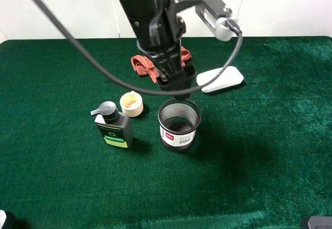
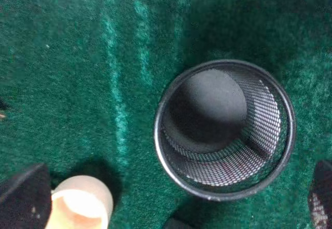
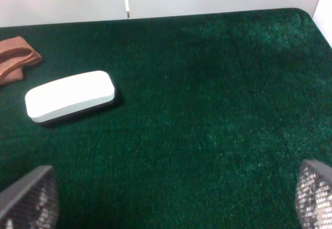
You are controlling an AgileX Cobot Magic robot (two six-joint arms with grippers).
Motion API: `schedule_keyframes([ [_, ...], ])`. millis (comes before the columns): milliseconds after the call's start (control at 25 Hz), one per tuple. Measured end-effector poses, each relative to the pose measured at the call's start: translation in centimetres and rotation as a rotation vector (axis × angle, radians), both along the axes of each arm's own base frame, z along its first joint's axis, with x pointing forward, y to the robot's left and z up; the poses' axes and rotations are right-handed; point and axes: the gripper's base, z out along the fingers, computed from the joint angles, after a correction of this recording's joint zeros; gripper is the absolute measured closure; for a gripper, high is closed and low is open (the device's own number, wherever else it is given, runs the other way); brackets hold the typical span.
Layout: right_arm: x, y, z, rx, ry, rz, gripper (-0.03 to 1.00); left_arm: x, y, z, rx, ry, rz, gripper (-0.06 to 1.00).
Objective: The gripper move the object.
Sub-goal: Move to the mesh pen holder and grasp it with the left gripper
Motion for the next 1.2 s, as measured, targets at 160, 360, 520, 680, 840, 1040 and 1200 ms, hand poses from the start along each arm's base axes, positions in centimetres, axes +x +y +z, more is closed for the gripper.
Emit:
schedule_keyframes([
  [160,0.0,0.0,0.0,0.000,0.000,0.000,0.27,0.6,-0.7,-1.4,0.051,0.052,-0.010,-0.05],
  [360,0.0,0.0,0.0,0.000,0.000,0.000,0.27,1.3,-1.3,-3.5,0.102,0.081,-0.016,-0.05],
  [520,0.0,0.0,0.0,0.000,0.000,0.000,0.27,1.6,-1.5,-5.4,0.142,0.108,-0.019,-0.05],
  [680,0.0,0.0,0.0,0.000,0.000,0.000,0.27,1.9,-1.7,-7.3,0.173,0.125,-0.020,-0.05],
  [840,0.0,0.0,0.0,0.000,0.000,0.000,0.27,2.2,-2.0,-8.9,0.190,0.131,-0.019,-0.05],
  [1040,0.0,0.0,0.0,0.000,0.000,0.000,0.27,2.5,-2.2,-10.3,0.195,0.124,-0.016,-0.05],
  [1200,0.0,0.0,0.0,0.000,0.000,0.000,0.27,2.7,-2.3,-11.2,0.204,0.122,-0.017,-0.05],
])
